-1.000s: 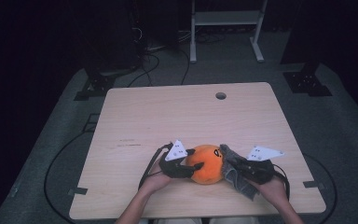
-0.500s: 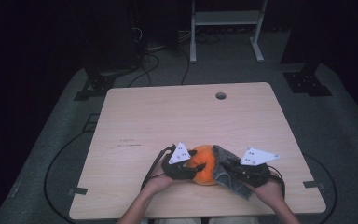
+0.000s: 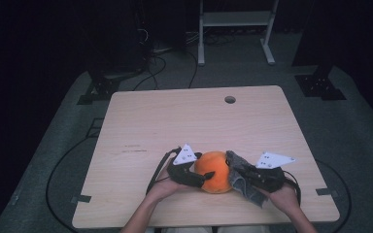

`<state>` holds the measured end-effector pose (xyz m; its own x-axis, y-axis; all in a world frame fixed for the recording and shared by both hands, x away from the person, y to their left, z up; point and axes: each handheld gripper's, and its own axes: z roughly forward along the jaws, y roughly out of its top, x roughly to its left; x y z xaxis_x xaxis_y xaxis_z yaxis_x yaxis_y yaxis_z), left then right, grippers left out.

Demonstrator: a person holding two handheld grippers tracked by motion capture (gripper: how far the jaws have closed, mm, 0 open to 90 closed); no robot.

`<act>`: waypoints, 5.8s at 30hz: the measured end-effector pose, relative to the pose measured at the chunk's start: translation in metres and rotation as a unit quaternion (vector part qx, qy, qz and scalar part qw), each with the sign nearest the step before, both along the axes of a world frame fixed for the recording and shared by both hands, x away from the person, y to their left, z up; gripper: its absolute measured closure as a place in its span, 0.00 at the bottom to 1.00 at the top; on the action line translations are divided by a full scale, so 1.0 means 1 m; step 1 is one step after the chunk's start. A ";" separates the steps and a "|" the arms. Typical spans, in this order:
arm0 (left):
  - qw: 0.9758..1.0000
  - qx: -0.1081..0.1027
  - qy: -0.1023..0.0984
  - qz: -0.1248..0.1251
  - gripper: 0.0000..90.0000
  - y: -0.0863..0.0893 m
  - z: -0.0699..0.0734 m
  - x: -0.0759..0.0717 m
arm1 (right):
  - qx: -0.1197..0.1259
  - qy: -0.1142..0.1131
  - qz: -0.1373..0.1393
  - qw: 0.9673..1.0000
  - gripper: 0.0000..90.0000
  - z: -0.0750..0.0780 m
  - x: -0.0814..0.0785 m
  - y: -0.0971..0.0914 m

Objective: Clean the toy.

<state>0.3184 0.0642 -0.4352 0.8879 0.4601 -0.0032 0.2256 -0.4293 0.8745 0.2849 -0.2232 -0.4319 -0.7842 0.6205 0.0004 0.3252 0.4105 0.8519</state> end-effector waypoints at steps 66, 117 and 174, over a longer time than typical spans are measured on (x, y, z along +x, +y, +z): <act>0.997 0.017 -0.067 -0.033 0.33 -0.017 0.002 -0.018 | -0.015 0.011 -0.001 1.000 0.90 0.001 -0.005 -0.025; 0.993 0.024 -0.095 -0.072 0.36 -0.022 -0.001 -0.026 | 0.005 0.003 0.004 1.000 0.90 0.011 -0.003 -0.021; 0.997 -0.013 -0.048 -0.066 0.65 -0.013 0.009 -0.015 | -0.010 -0.038 -0.007 0.999 0.90 0.023 -0.005 -0.009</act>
<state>0.3029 0.0513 -0.4267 0.9372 0.3409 0.0735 0.0846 -0.4267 0.9004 0.2794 -0.2322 -0.4090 -0.7726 0.6309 -0.0712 0.2658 0.4231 0.8662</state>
